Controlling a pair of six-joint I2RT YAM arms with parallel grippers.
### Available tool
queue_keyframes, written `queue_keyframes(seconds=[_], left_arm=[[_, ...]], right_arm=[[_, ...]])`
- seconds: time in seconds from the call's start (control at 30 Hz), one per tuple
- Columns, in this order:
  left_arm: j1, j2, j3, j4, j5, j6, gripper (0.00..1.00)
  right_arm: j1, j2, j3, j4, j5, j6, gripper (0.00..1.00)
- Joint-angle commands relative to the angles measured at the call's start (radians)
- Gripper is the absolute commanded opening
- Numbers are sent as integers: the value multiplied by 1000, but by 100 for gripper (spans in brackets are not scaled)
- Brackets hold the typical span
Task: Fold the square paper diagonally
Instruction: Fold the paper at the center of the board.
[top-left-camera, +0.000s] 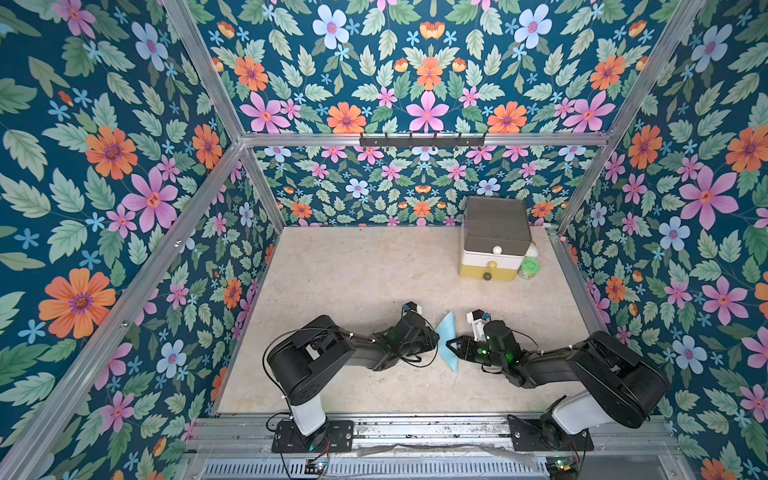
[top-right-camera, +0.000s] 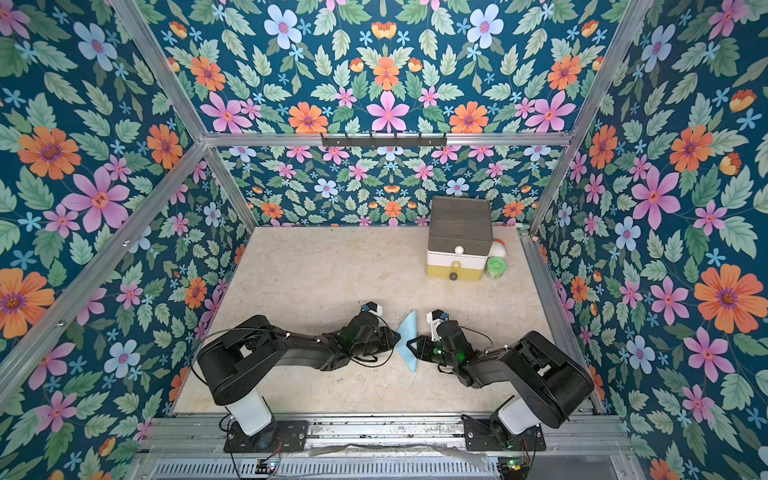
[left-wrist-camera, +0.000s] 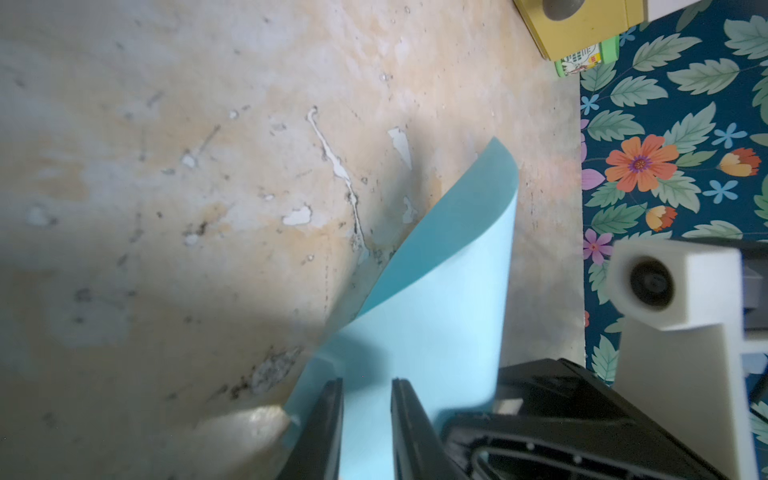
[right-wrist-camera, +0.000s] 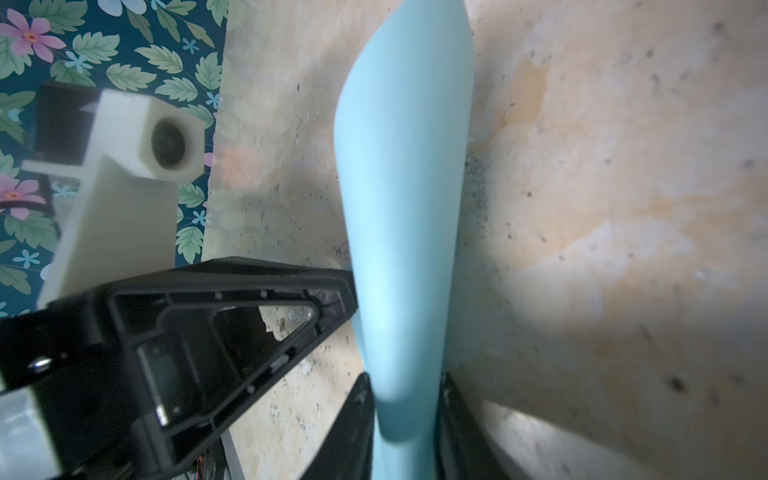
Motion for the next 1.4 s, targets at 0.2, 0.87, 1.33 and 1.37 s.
queue_keyframes(seconds=[0.2,0.87,1.33,1.37], left_arm=[[-2,2,-35,4,-14,2,25],[-15,-20,-54,-1,-31,10,24],[-15,-38,-45,-13,-38,19,25],[-15,-38,-46,-15,-38,19,26]], right_arm=[[-1,-68,22,-312,151,7,52],[-97,27,202,-279,-10,-8,63],[-99,81,159,-208,-59,-33,38],[-100,85,153,-200,-61,-33,37]])
